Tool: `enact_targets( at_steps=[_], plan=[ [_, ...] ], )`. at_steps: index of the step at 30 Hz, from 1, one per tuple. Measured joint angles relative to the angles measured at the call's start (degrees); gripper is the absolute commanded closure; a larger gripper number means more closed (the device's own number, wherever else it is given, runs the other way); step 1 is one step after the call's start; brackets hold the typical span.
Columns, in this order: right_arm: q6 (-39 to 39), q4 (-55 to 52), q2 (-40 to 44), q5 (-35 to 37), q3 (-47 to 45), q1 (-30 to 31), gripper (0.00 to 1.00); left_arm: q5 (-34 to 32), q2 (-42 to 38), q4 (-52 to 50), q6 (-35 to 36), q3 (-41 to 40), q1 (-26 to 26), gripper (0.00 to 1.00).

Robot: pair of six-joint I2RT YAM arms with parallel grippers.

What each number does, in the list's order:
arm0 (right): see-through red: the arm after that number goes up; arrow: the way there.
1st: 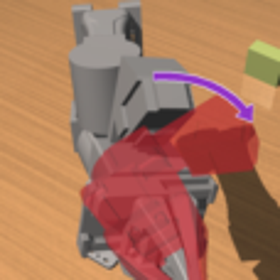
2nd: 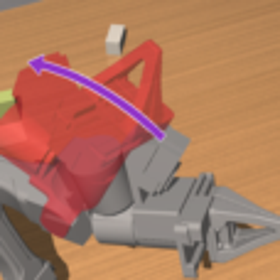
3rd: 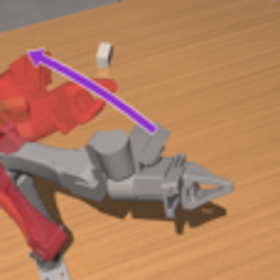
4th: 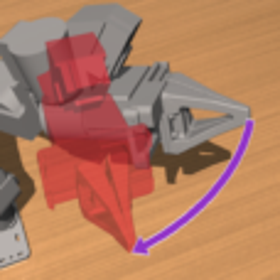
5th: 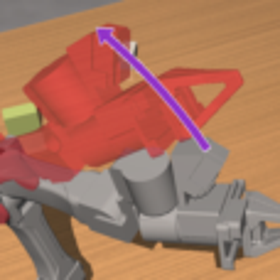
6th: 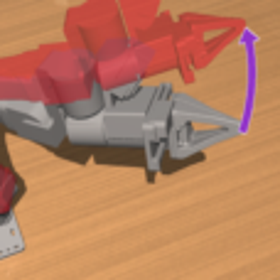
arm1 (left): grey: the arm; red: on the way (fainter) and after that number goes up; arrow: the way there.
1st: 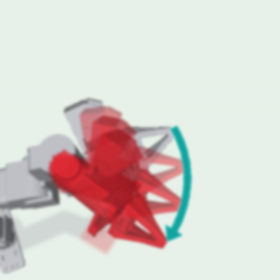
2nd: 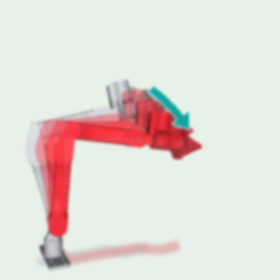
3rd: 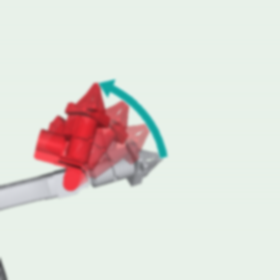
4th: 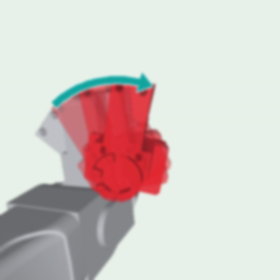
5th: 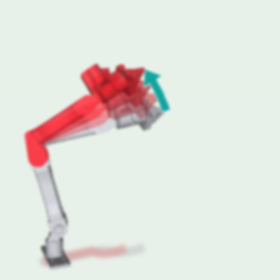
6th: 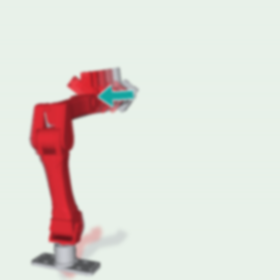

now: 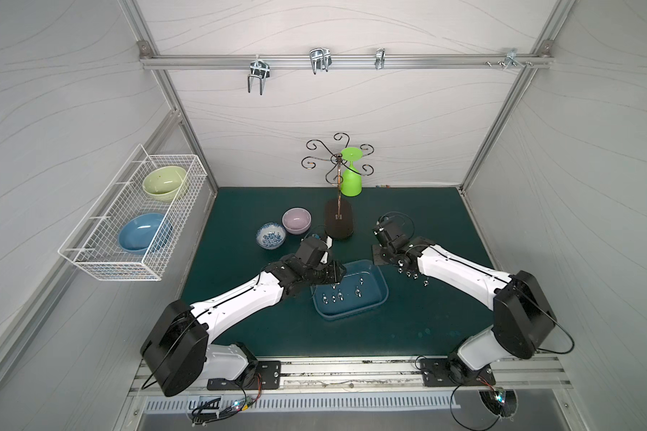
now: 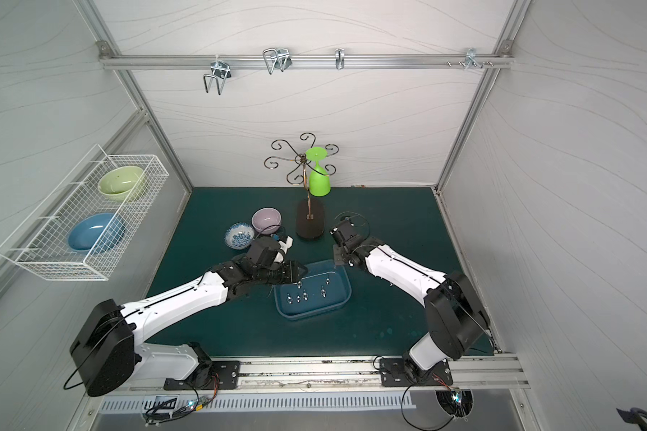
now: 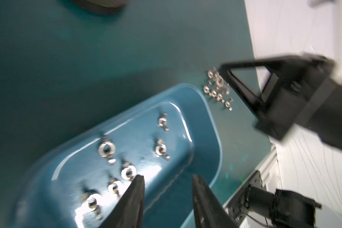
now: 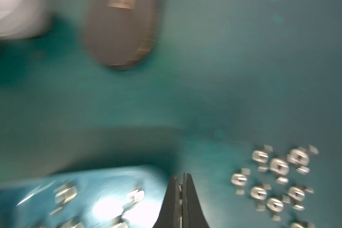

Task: Take out the wing nut from the storage box
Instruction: Place the wing nut at the center of the board.

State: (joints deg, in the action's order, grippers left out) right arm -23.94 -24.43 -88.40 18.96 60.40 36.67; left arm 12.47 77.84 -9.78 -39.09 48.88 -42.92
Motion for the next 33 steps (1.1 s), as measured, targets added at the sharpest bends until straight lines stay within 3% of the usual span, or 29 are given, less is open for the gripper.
enact_targets(
  at_steps=[8, 23, 33],
  plan=[
    [-0.07, 3.10, -6.01, -4.85, -1.92, -8.22, 1.00, 2.62, 7.56, 3.39, -0.20, 2.47, -6.47, 0.57],
    [-1.31, 6.08, -11.87, -7.41, -2.78, -8.55, 1.00, 1.99, 6.95, 3.72, -0.13, 2.45, -6.82, 0.55],
    [-1.31, 6.29, -12.00, -7.41, -2.84, -8.57, 0.91, 0.72, 6.32, 3.58, -0.11, 1.81, -6.80, 0.54]
  ],
)
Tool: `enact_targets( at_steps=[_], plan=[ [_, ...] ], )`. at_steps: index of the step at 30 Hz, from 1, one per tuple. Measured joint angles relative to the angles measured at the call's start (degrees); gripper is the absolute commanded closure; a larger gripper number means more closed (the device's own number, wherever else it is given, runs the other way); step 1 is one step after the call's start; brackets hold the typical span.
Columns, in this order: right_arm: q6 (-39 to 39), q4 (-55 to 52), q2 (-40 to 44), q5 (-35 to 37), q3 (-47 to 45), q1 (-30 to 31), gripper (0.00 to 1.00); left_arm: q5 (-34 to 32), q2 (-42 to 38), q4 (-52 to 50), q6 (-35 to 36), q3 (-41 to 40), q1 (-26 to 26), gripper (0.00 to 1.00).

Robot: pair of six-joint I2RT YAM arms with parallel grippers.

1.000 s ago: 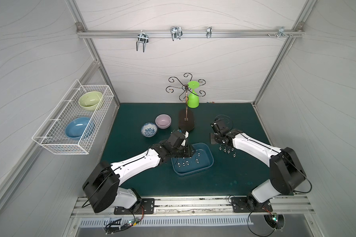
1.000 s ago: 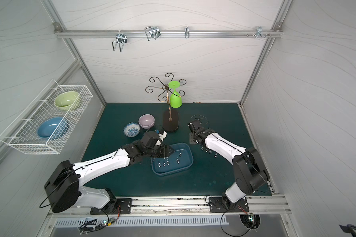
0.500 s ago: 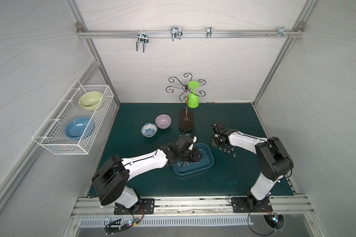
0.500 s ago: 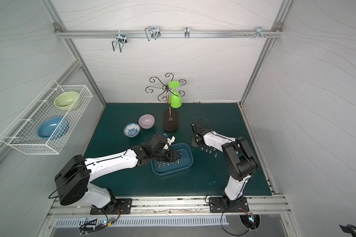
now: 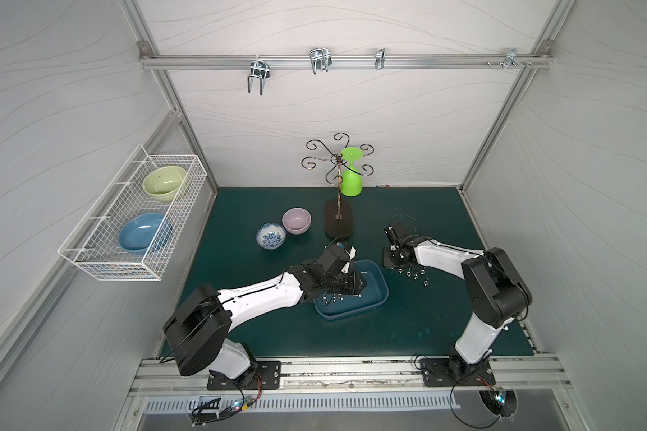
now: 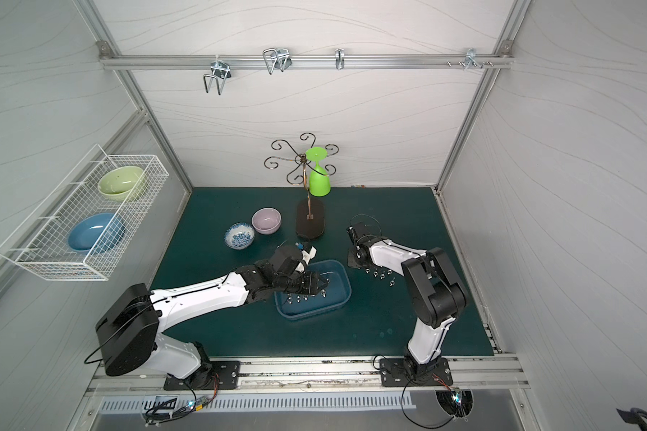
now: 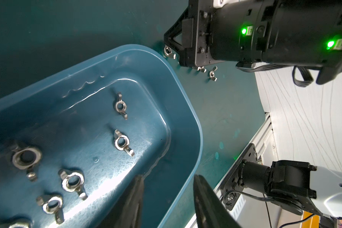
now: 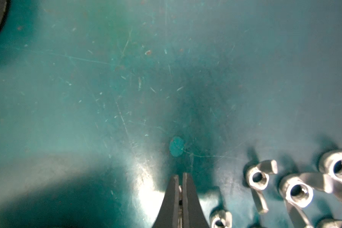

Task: Take out the wing nut from the storage box
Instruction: Place the wing nut at the center of the board, then pick up the wing nut from the storage box.

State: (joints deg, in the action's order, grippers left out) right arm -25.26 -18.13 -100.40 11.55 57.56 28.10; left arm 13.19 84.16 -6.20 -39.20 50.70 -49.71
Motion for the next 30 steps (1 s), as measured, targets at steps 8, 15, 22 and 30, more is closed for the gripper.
enact_targets(
  at_steps=[8, 15, 22, 30],
  plan=[
    [0.00, 0.09, -0.07, -0.13, -0.39, 0.00, 0.83, -0.85, -0.59, -0.48, 0.07, 0.00, 0.00, 0.54],
    [0.24, -0.50, 2.71, 0.46, -0.79, 0.98, 0.79, -2.56, -2.29, -1.73, 0.48, -0.24, 0.00, 0.54],
    [0.48, -3.69, 13.64, 3.89, 0.15, 13.00, 0.76, -7.30, -10.19, -4.48, 1.66, -3.69, 2.54, 0.52],
    [-2.91, -3.23, 10.05, 1.14, 2.23, 29.22, 0.67, -8.20, -21.18, -7.04, -3.37, -17.05, 19.65, 0.51]
  ],
)
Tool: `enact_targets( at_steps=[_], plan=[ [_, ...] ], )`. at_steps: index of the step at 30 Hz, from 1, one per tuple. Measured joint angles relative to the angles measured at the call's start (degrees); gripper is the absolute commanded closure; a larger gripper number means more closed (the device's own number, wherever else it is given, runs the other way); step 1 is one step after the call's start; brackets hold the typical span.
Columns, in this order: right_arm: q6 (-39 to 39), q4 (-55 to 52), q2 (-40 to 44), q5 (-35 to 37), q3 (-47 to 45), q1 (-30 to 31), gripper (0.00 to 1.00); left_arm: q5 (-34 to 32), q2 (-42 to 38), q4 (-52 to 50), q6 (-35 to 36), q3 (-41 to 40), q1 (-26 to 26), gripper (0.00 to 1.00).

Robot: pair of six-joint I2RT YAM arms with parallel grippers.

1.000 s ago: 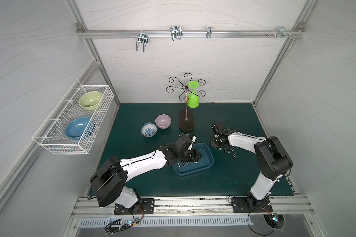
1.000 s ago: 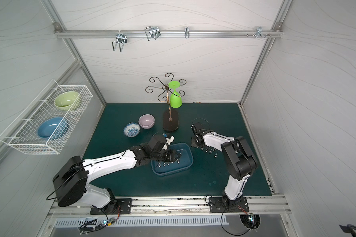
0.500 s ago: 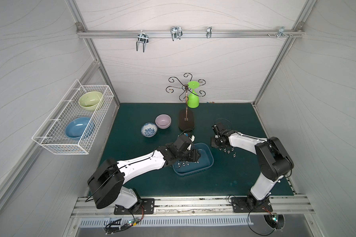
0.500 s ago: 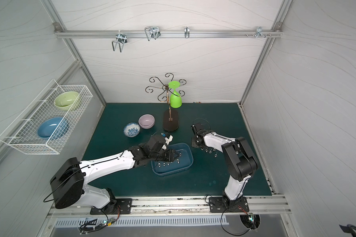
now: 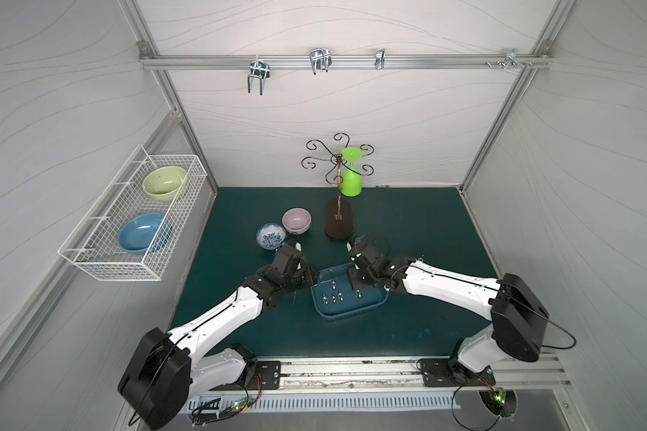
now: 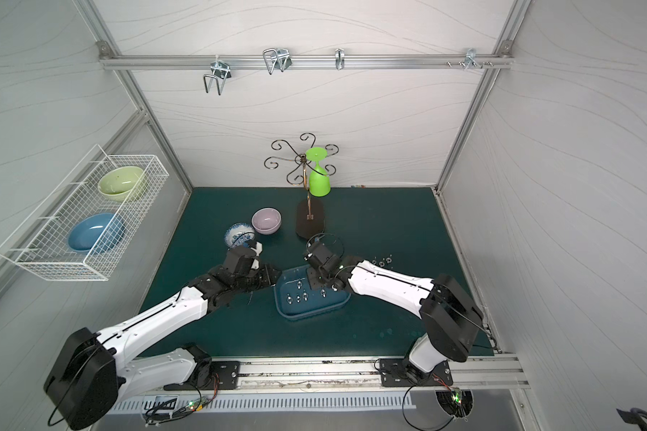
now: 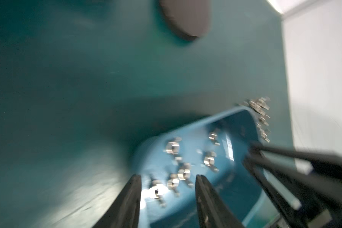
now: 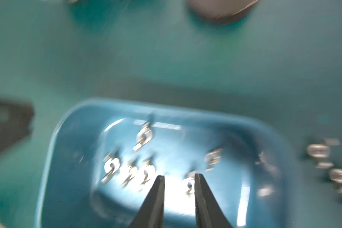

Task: Take out the wing nut from the storage box
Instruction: Pick up the wing nut from the storage box.

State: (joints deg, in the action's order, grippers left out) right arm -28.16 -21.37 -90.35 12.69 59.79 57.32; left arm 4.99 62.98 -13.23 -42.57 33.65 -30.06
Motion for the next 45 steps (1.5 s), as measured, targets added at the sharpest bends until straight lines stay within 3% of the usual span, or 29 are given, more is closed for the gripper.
enact_targets(
  at_steps=[9, 24, 38, 45],
  plan=[
    [-2.05, 3.06, -10.12, -3.82, 4.55, 1.53, 0.63, -0.35, -7.65, -3.04, -2.58, -4.28, 1.20, 0.50],
    [-2.12, 2.95, -19.71, -4.00, 13.00, 1.20, 0.65, 0.28, -5.73, -2.69, -2.69, -4.76, 1.20, 0.49],
    [-1.64, 1.31, -20.61, -2.08, 13.75, 1.20, 0.67, 0.63, -4.35, -1.38, -2.64, -4.76, 1.27, 0.50],
    [0.70, 2.69, -20.13, -3.08, 11.61, 1.14, 0.64, 1.05, -3.93, -1.29, -2.64, -4.79, 1.27, 0.50]
  ],
)
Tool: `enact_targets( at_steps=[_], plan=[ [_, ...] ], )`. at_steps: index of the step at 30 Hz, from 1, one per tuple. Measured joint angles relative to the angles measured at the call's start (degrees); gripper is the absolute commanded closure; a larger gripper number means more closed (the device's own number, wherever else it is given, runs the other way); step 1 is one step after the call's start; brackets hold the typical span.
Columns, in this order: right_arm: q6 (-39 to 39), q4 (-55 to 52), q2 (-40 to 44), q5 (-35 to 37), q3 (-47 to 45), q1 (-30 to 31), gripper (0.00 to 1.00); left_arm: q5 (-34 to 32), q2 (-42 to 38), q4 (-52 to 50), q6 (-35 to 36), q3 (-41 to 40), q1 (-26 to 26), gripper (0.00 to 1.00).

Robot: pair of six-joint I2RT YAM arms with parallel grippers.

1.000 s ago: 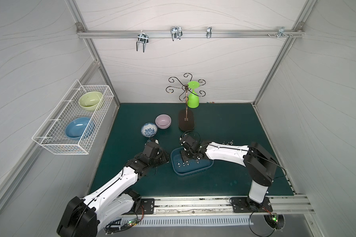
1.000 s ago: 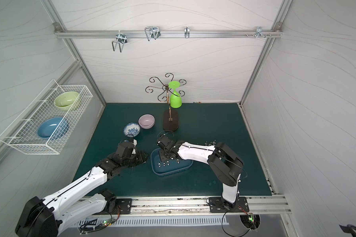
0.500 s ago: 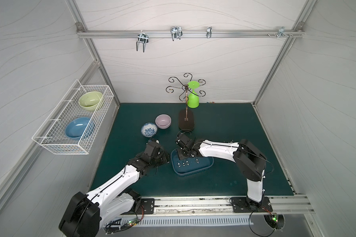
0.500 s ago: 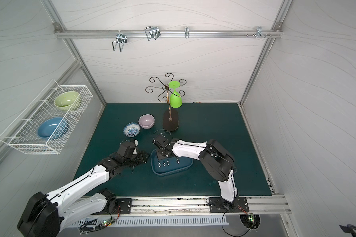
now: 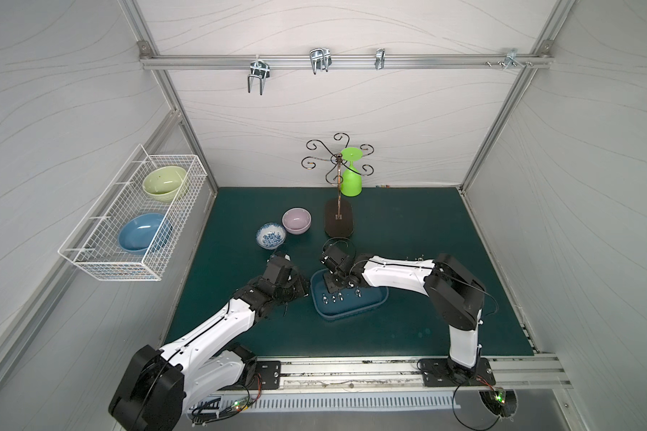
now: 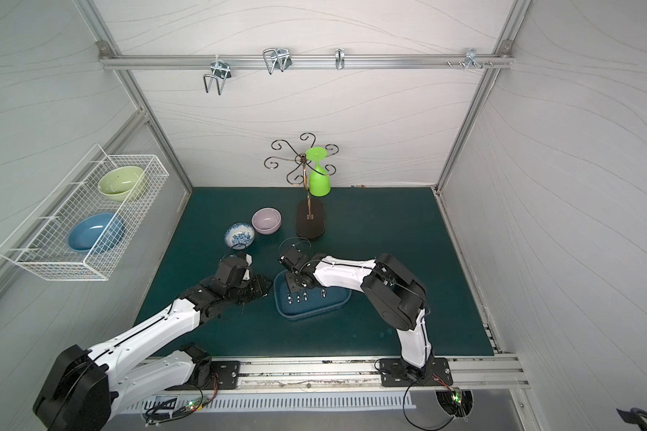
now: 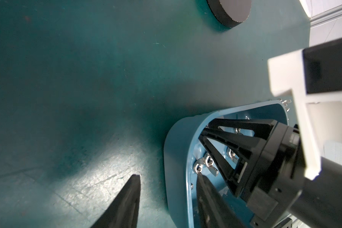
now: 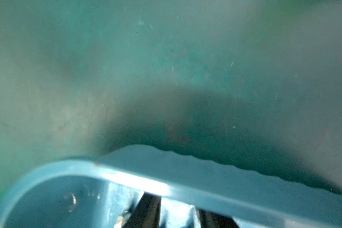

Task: Take out the wing nut from the storage box
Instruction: Pick up the wing nut from the storage box.

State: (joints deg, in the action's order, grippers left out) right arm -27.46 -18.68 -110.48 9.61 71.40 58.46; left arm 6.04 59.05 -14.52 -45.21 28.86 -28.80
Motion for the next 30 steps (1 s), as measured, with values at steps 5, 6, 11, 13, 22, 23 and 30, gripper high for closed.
enact_targets(
  at_steps=[5, 6, 11, 13, 22, 23, 30],
  plan=[
    [3.34, 0.74, 0.81, -1.90, -1.46, -0.07, 0.63, 0.00, -0.11, 0.00, 0.00, -0.07, 0.00, 0.50],
    [3.93, 0.79, 0.81, -2.19, -1.42, -0.09, 0.64, 0.02, -0.11, 0.00, 0.00, -0.09, 0.00, 0.50],
    [5.92, 1.55, 0.76, -2.62, -1.22, -0.09, 0.65, 0.31, -0.07, 0.22, -0.04, -0.20, 0.00, 0.51],
    [6.51, 1.70, 0.57, -2.56, -0.81, -0.09, 0.65, 0.42, -0.04, 0.55, -0.04, -0.39, 0.00, 0.51],
    [9.33, 2.27, -0.17, -1.25, 0.33, -0.09, 0.66, 0.52, 0.07, 1.11, -0.09, -0.81, 0.00, 0.51],
    [9.53, 2.27, -0.17, -1.27, 0.33, -0.09, 0.66, 0.59, 0.17, 1.09, -0.09, -0.83, 0.00, 0.51],
    [10.93, 2.25, -0.17, -1.97, 0.33, -0.09, 0.67, 0.87, 0.39, 1.11, -0.09, -0.83, 0.00, 0.51]
  ],
)
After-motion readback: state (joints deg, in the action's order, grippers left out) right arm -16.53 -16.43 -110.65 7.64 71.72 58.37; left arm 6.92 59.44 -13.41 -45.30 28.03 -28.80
